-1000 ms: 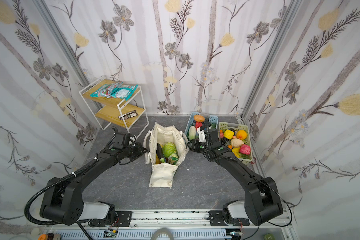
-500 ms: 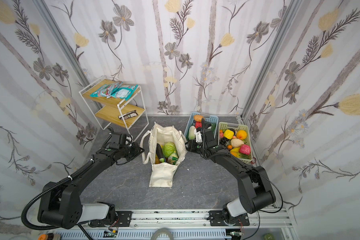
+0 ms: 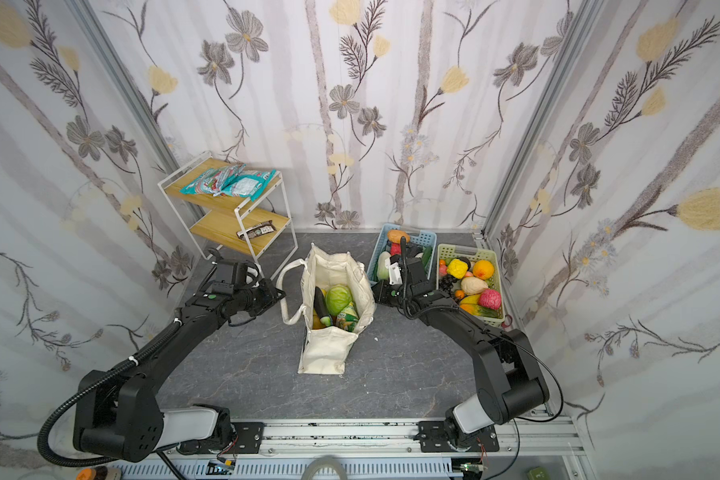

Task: Place the food into the grocery bag and tie it
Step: 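Lift both tote handles upward with the left and right grippers, drawing them together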

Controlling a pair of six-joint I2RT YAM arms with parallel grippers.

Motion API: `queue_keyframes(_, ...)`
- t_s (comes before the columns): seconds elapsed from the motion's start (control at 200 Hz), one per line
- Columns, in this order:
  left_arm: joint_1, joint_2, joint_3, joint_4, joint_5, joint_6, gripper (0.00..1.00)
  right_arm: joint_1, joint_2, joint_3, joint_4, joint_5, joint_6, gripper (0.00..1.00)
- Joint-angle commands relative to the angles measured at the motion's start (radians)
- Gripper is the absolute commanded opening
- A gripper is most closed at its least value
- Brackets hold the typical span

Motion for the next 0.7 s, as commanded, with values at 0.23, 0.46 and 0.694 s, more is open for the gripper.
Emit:
queue_keyframes(0.23, 0.028, -0.044, 0.098, -0.081, 0.019, 0.046, 0.11, -0.035, -0.131, 0.025, -0.032, 0.050, -0.006, 0.14)
queue_keyframes(0.46, 0.030, -0.084, 0.205, -0.139, 0.024, 0.069, 0.12, -0.035, -0.203, 0.118, -0.117, 0.081, -0.049, 0.13)
queue_keyframes(0.694, 0.029, -0.103, 0.302, -0.097, 0.107, 0.011, 0.13, 0.026, -0.215, 0.231, -0.157, 0.048, -0.126, 0.13)
